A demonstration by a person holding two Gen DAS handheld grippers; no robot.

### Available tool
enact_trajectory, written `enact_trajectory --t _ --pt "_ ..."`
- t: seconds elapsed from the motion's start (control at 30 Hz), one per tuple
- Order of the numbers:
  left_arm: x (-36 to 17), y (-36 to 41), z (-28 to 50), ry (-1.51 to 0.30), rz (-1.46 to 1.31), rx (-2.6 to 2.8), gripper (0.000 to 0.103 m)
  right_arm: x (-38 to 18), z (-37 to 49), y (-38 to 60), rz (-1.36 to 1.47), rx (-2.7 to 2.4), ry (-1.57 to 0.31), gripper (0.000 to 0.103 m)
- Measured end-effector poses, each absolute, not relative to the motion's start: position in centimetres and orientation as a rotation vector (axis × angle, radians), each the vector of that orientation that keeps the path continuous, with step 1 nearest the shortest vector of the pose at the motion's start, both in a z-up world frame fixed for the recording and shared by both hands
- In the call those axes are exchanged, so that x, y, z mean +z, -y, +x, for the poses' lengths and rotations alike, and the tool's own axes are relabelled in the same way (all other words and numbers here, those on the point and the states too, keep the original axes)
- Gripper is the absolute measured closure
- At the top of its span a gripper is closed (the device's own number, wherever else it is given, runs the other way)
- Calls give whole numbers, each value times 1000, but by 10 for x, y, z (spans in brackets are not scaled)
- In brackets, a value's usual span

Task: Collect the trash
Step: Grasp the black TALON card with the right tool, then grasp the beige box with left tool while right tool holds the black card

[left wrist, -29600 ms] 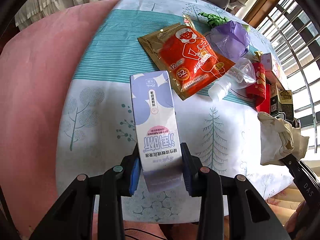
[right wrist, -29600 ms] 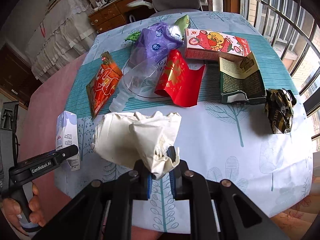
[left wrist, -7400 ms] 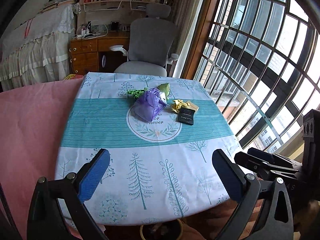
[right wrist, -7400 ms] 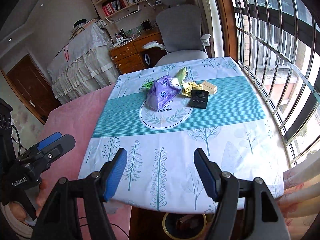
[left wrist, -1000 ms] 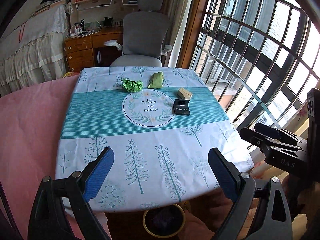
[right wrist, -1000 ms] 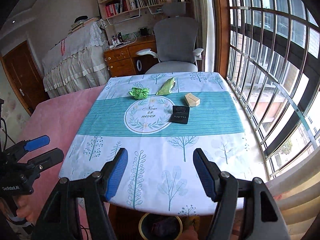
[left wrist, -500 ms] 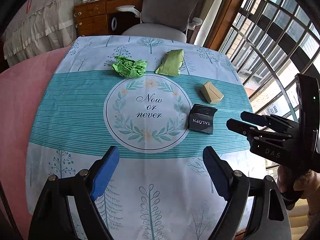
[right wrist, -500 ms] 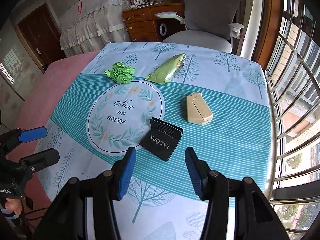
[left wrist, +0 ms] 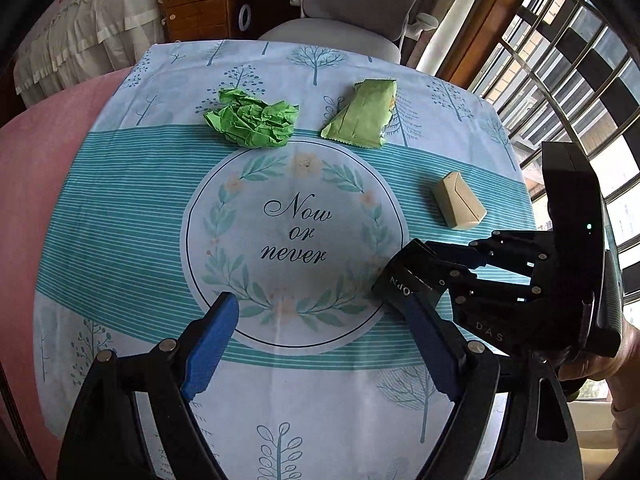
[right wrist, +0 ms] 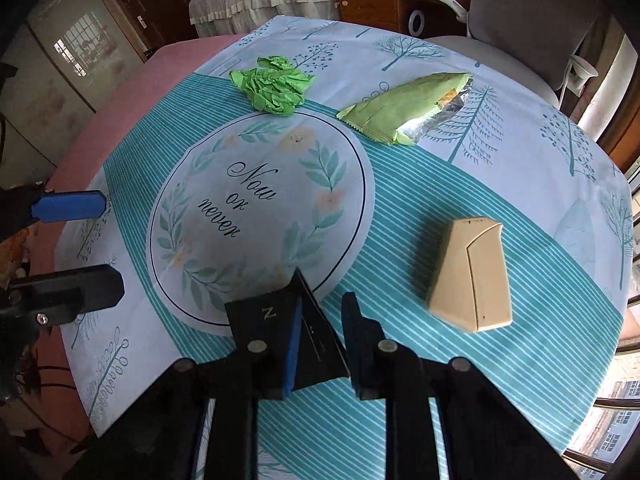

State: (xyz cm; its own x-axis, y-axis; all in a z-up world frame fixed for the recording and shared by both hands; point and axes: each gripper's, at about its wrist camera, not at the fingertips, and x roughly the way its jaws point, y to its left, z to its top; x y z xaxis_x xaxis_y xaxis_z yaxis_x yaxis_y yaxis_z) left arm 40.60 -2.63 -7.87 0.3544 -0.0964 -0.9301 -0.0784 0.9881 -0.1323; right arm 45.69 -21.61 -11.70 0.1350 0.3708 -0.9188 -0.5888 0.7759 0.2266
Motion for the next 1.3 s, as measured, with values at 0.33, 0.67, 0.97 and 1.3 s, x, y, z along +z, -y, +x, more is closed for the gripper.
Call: enact_trajectory --t 0.33,0.67,0.97,1.3 --pt "-83 77 442 -1228 -89 -151 19 -108 443 281 0 623 -1237 101" --pt "-110 147 498 -1283 125 -348 19 -114 454 378 215 302 -1212 101" --pt "-137 186 536 -1338 212 -407 19 -113 457 398 303 220 -1151 101" --pt "-139 190 542 -1331 227 -403 38 -117 455 402 330 216 -1153 101"
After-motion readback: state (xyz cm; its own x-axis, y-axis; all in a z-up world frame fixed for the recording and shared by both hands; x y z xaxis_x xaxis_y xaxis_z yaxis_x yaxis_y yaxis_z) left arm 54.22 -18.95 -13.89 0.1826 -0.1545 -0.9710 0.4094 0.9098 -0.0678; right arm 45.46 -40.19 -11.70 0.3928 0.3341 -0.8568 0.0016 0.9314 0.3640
